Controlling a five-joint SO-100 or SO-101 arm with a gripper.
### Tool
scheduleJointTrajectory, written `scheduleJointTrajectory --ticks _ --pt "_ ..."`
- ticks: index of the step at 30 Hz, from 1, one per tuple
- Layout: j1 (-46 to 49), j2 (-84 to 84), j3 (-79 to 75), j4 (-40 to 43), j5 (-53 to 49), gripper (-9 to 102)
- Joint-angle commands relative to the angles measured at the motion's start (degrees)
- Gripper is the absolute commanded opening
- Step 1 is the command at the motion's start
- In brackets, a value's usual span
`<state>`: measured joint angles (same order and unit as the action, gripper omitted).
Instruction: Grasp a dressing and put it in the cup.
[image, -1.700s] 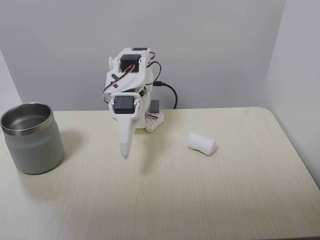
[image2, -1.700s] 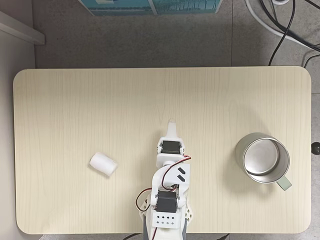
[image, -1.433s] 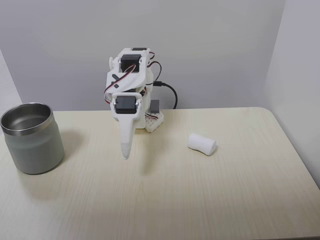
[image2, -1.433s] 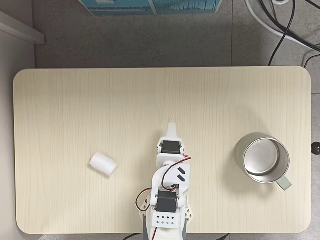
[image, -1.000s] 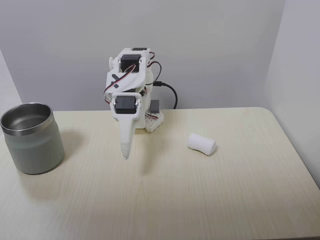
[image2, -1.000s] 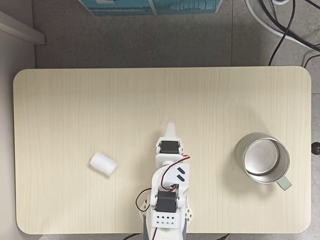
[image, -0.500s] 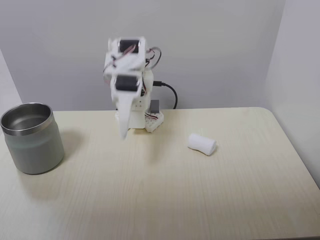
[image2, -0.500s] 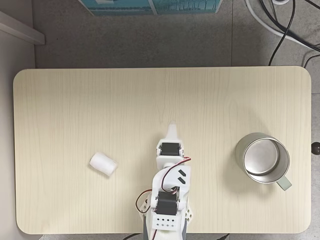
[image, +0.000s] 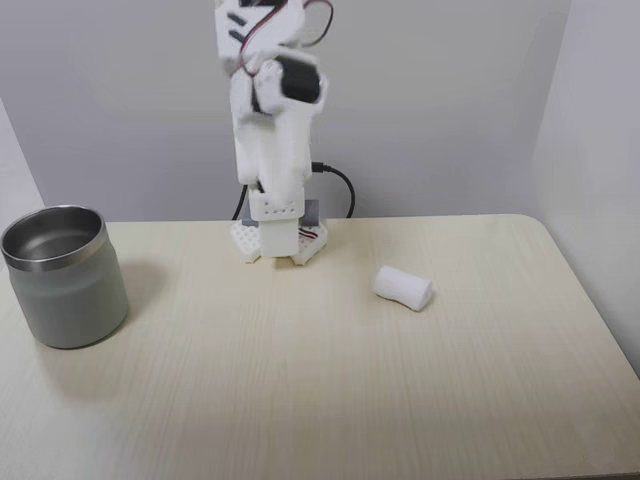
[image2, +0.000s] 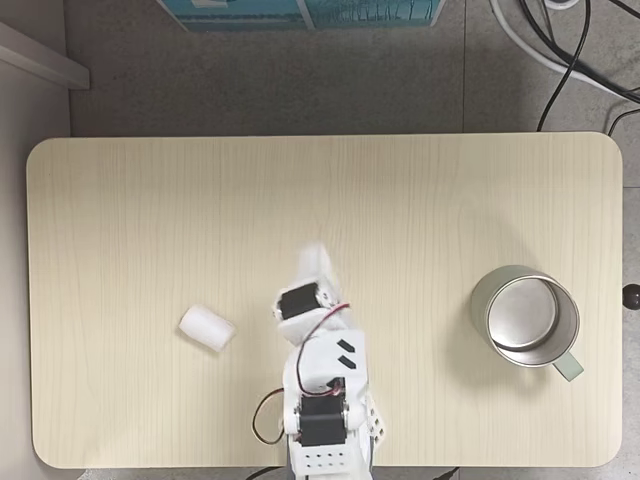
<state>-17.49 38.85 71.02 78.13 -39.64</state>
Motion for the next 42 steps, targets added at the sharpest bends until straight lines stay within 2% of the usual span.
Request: scheduleJointTrajectory --ticks 1,5,13,17,31,42 --pt "-6.0 3.0 4.4 4.6 -7.6 8" --pt "-13.1 8.5 6.0 8.1 -14.1 13" --pt "-24.3 30.8 15.8 17.1 -22.8 27" --pt "-28.4 40.3 18.7 17.8 -25.1 30" --pt "-41.6 55.5 13.4 9.1 -24.0 32" --pt "-43.2 44.8 -3.3 3.7 -26.8 31"
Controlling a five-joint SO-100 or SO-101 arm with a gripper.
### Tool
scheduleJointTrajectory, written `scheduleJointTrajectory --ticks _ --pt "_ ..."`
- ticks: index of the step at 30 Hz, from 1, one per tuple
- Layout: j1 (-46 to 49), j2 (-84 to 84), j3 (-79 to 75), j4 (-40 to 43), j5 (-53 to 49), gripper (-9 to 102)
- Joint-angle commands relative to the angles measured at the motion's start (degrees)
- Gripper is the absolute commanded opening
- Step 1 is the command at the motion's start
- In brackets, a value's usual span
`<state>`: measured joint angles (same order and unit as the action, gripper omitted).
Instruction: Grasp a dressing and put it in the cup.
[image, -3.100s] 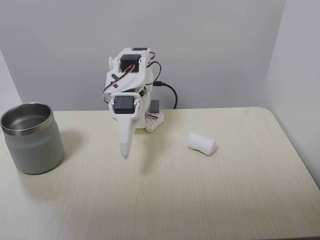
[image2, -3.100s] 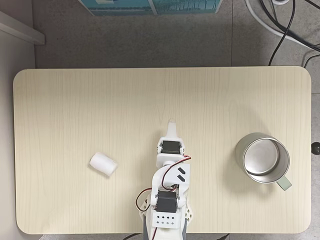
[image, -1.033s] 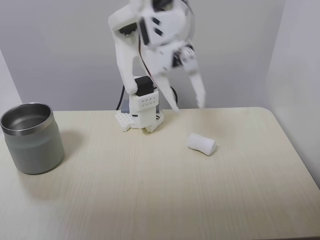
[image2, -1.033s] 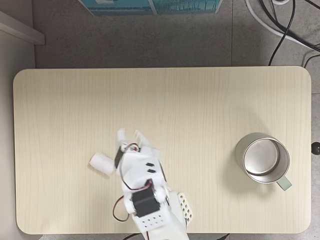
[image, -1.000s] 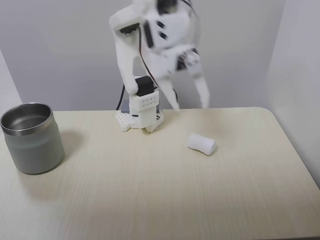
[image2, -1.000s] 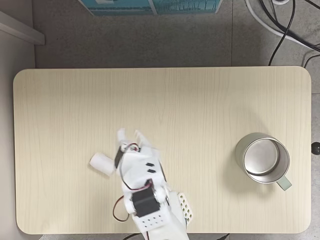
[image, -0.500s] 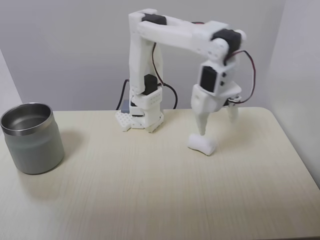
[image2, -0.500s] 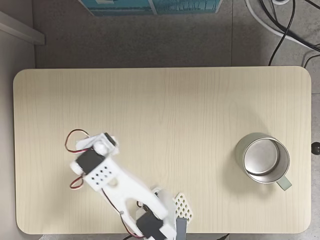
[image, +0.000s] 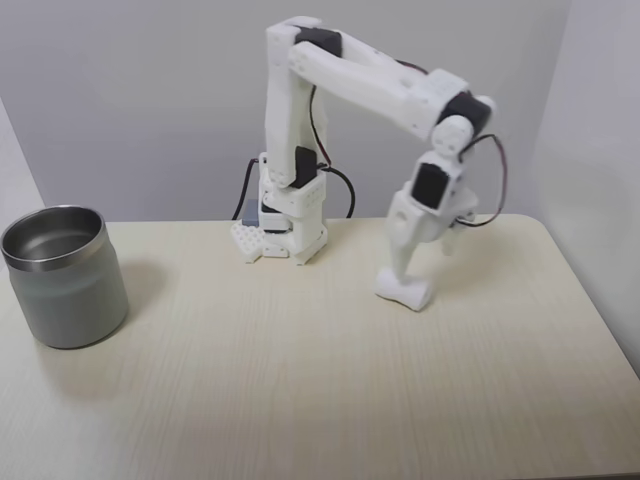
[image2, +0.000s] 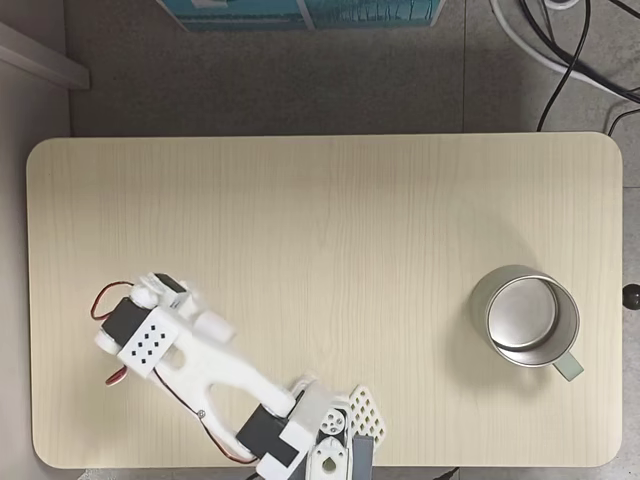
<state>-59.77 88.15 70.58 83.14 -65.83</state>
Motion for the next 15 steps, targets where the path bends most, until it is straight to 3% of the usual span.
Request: scheduleJointTrajectory --ticks 1,15 --pt "-1.0 -4.7 -4.0 -2.1 -0.7 31" --pt "2.9 4.8 -7.6 -12.2 -2.2 30"
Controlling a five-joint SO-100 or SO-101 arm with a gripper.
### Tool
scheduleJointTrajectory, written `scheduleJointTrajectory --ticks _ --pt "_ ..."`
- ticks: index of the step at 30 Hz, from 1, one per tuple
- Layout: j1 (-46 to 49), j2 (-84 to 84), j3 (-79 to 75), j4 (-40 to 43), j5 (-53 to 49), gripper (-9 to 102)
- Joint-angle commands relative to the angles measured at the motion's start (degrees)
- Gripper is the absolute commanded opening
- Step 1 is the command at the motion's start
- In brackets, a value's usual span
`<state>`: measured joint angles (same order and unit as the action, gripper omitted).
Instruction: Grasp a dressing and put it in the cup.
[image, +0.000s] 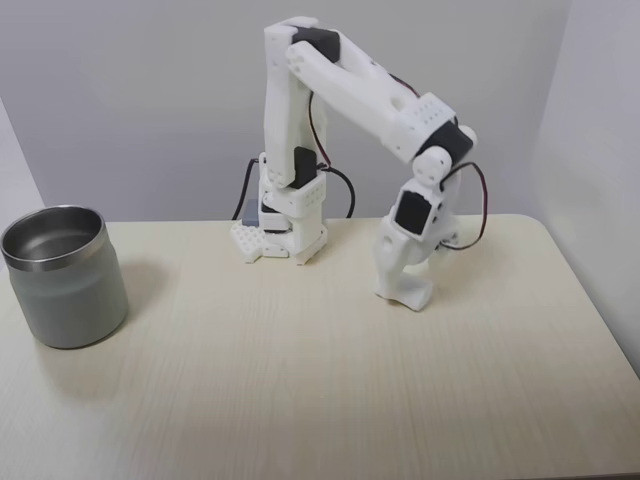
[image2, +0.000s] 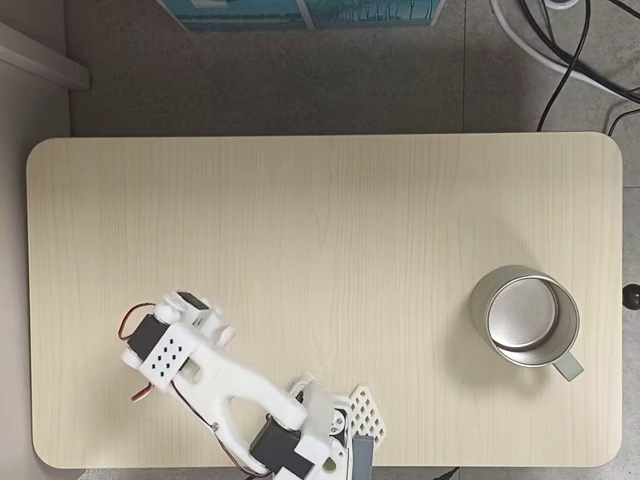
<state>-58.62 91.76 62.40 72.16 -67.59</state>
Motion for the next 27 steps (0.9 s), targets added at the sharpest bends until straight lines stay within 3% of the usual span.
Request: scheduleJointTrajectory --ticks 1,5,9,10,18,27 --pt "2.0 2.3 0.9 -1.7 -0.5 30" --pt "1.8 5.0 1.1 -3.1 -0.4 25" --pt "1.9 5.2 1.5 -3.5 0.4 2" --pt "1.9 5.4 1.7 -3.6 0.8 0" --pt "1.8 -0.9 1.7 -1.4 3.0 0" --pt "0.4 -23.8 9.4 12.3 8.9 0"
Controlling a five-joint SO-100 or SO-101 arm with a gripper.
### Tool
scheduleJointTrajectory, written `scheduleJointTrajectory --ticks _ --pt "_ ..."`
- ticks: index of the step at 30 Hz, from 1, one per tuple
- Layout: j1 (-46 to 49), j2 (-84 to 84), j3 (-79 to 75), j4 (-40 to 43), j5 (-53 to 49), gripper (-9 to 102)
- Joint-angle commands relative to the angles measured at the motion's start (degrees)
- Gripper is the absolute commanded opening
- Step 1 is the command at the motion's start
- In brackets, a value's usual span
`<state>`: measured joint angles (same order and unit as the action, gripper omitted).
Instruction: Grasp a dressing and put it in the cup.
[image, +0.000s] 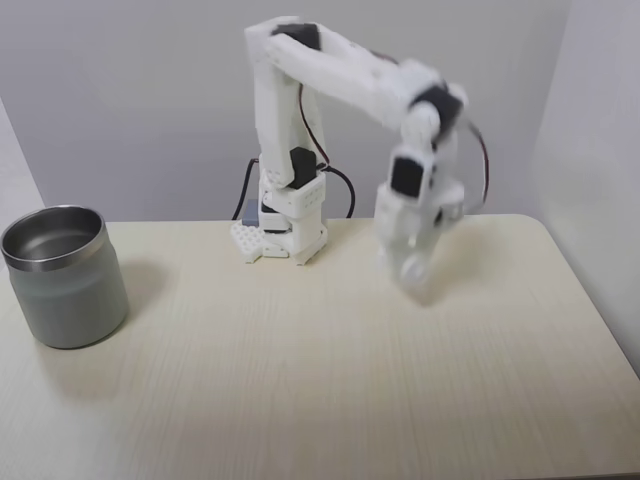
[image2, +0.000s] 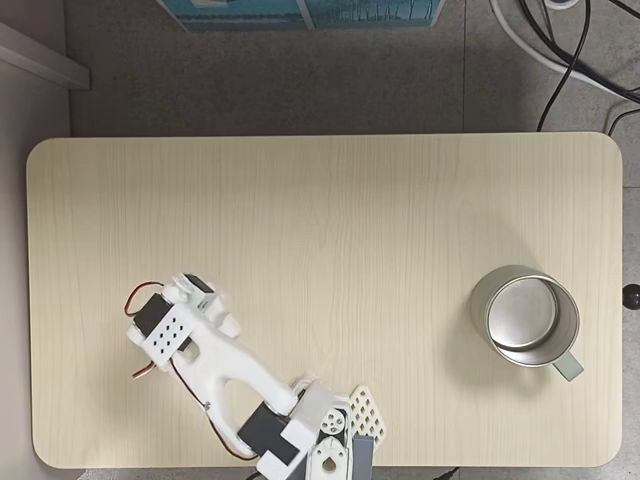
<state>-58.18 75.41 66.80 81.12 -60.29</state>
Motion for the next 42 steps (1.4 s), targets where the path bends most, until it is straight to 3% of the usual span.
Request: scheduleJointTrajectory --ticks 1,10,16,27,35,42 --pt "0.2 -9.4 6.6 4.6 2.5 0" --pt "12.7 -15.2 21.5 10.6 11.2 0" --pt "29.2 -13.0 30.1 12.9 17.9 0" --pt "65.8 -20.5 30.5 14.4 26.9 0" --pt "93.2 -16.1 30.9 8.8 29.3 0" --pt "106.4 -5.4 32.2 3.5 30.1 0"
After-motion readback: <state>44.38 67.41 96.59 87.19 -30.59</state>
